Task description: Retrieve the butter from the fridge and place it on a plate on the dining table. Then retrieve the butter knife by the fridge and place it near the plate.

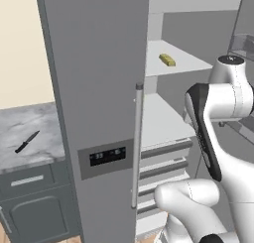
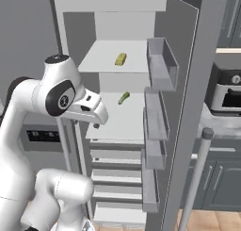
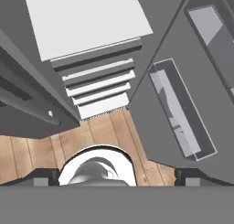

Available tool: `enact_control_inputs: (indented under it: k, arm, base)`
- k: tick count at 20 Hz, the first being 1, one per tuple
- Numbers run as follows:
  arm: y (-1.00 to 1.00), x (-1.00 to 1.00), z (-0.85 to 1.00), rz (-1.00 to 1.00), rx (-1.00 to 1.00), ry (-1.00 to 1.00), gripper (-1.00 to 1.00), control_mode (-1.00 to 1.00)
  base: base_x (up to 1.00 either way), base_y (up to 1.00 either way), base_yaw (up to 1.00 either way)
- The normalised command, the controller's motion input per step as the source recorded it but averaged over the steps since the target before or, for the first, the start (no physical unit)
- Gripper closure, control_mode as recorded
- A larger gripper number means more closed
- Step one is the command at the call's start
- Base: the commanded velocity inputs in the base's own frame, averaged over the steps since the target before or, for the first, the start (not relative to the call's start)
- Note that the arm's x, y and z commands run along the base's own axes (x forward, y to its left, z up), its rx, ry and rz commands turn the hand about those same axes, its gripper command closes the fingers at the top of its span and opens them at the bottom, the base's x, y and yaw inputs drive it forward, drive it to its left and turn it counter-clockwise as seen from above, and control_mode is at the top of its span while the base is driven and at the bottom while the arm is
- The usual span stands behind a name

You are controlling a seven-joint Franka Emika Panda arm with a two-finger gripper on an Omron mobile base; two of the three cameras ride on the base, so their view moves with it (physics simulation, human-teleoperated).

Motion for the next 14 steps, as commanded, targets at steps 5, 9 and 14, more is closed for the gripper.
enact_control_inputs:
  k: [5,9,14]
  arm:
    - [0.00,0.00,0.00,0.00,0.00,0.00,-1.00,1.00]
    - [0.00,0.00,0.00,0.00,0.00,0.00,-1.00,1.00]
    - [0.00,0.00,0.00,0.00,0.00,0.00,-1.00,1.00]
  base:
    - [0.40,-0.30,0.00]
    - [0.35,-0.09,0.09]
    - [0.29,-0.22,0.21]
